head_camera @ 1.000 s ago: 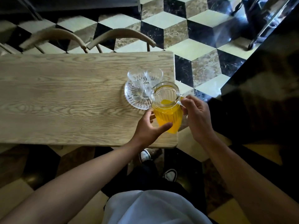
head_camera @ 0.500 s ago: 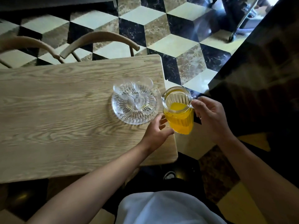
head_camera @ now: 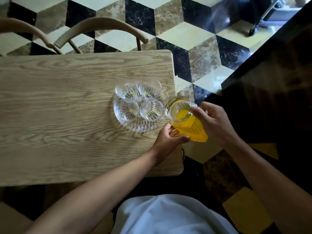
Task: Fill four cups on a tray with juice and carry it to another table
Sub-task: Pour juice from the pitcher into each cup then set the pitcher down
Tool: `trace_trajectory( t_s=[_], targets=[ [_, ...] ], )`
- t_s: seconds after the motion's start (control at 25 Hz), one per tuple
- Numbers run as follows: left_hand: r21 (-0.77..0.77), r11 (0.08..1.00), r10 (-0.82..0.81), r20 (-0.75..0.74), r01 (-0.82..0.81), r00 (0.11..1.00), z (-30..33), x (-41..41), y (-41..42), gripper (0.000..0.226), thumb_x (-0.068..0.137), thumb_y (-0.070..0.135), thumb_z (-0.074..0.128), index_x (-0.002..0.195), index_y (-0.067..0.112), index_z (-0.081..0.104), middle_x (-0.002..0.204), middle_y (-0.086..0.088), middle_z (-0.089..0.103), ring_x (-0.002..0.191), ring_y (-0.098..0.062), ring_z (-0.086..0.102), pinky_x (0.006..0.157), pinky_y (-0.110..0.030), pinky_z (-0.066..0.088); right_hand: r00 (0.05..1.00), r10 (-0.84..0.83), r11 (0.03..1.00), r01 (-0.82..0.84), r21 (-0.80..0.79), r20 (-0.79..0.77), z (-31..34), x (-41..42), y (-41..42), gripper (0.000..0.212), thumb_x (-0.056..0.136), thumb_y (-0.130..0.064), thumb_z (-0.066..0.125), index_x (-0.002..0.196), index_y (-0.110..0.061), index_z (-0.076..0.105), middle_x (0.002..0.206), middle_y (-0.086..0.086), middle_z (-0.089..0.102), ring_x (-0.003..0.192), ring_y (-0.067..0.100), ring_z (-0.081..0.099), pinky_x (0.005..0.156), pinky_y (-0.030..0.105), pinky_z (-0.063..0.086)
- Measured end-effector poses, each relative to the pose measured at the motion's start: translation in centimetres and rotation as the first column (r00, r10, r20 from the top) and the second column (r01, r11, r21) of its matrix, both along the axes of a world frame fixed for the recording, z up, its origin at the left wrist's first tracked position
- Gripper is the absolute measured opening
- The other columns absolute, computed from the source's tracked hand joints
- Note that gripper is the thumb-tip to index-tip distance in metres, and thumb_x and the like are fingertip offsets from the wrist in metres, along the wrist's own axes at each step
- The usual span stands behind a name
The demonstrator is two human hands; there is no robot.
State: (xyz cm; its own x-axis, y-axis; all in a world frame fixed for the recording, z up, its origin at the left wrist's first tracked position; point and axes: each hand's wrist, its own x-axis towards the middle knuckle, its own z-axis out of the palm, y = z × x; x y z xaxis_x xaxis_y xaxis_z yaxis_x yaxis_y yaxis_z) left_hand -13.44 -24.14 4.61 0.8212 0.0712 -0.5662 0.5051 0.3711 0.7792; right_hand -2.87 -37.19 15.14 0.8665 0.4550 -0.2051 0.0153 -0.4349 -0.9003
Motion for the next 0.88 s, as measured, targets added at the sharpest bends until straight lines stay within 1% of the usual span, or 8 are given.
trace_trajectory(
  t_s=[0.12,0.24,0.36,0.44,0.56,0.68,0.8,0.88],
  targets=[
    [-0.038,0.998,0.048,-0.010,-0.049,0.999,-0.3,0.0,-0.1,0.075,0.074,0.004,0.088,0.140,0.010,0.053,0.136,-0.008,0.069,0.129,-0.018,0.064,0.104,-0.031,0.053,0.999,0.044,0.998,-0.044,-0.053,-0.016,-0.3,0.7,0.9,0.061,0.090,-0.053,0.059,0.073,0.005,0.048,0.064,0.004,0.038,0.059,0.015,0.035,0.054,0.038,0.029],
    [-0.059,0.995,0.077,-0.031,-0.079,0.997,-0.9,0.1,-0.4,0.078,0.072,0.011,0.091,0.139,0.009,0.053,0.137,-0.008,0.069,0.131,-0.020,0.063,0.111,-0.040,0.050,0.995,0.101,0.983,-0.095,-0.154,0.027,-0.4,1.2,2.0,0.049,0.097,-0.042,0.061,0.065,-0.009,0.044,0.059,-0.005,0.035,0.055,0.010,0.031,0.052,0.031,0.026],
    [-0.117,0.988,0.103,-0.031,-0.106,0.994,-1.2,0.0,-0.8,0.078,0.073,0.009,0.091,0.140,0.010,0.051,0.138,-0.009,0.068,0.131,-0.019,0.063,0.114,-0.043,0.048,0.989,0.145,0.966,-0.135,-0.220,0.029,-0.3,1.5,2.9,0.047,0.100,-0.033,0.063,0.061,-0.018,0.041,0.057,-0.006,0.036,0.054,0.011,0.032,0.053,0.031,0.027],
    [-0.173,0.974,0.146,-0.034,-0.150,0.989,-1.7,0.0,-1.3,0.079,0.071,0.009,0.091,0.139,0.010,0.050,0.138,-0.011,0.068,0.130,-0.021,0.064,0.113,-0.043,0.049,0.988,0.153,0.957,-0.144,-0.253,0.014,-0.4,1.5,3.5,0.047,0.100,-0.032,0.063,0.061,-0.018,0.042,0.057,-0.005,0.037,0.054,0.012,0.033,0.053,0.030,0.027],
    [-0.232,0.952,0.199,-0.035,-0.201,0.979,-1.9,0.1,-1.9,0.076,0.066,0.011,0.092,0.133,0.010,0.055,0.132,-0.013,0.071,0.126,-0.026,0.066,0.108,-0.043,0.052,0.986,0.168,0.934,-0.150,-0.324,0.026,-0.4,1.4,4.4,0.047,0.100,-0.033,0.062,0.061,-0.014,0.043,0.056,-0.004,0.038,0.053,0.013,0.033,0.053,0.032,0.027],
    [-0.239,0.947,0.212,-0.030,-0.213,0.977,-2.1,0.2,-2.2,0.073,0.068,0.014,0.094,0.131,0.010,0.058,0.128,-0.014,0.073,0.123,-0.030,0.068,0.109,-0.048,0.051,0.983,0.181,0.908,-0.150,-0.390,0.044,-0.3,1.3,5.2,0.050,0.100,-0.034,0.060,0.059,-0.016,0.039,0.054,-0.004,0.038,0.050,0.012,0.032,0.050,0.031,0.026],
    [-0.227,0.950,0.209,-0.055,-0.216,0.976,-2.4,0.3,-2.4,0.080,0.063,0.024,0.098,0.130,0.008,0.058,0.126,-0.016,0.074,0.123,-0.035,0.067,0.110,-0.054,0.050,0.982,0.183,0.890,-0.145,-0.433,0.046,-0.2,1.4,5.4,0.051,0.100,-0.034,0.060,0.058,-0.017,0.037,0.052,-0.005,0.037,0.048,0.011,0.031,0.047,0.030,0.024],
    [-0.246,0.945,0.207,-0.060,-0.215,0.977,-2.3,0.4,-2.6,0.078,0.064,0.023,0.098,0.129,0.007,0.058,0.126,-0.016,0.074,0.123,-0.034,0.068,0.110,-0.053,0.050,0.980,0.193,0.875,-0.148,-0.461,0.050,-0.1,1.7,5.5,0.049,0.099,-0.034,0.060,0.058,-0.016,0.040,0.052,-0.004,0.039,0.047,0.011,0.032,0.046,0.030,0.025]
  ],
)
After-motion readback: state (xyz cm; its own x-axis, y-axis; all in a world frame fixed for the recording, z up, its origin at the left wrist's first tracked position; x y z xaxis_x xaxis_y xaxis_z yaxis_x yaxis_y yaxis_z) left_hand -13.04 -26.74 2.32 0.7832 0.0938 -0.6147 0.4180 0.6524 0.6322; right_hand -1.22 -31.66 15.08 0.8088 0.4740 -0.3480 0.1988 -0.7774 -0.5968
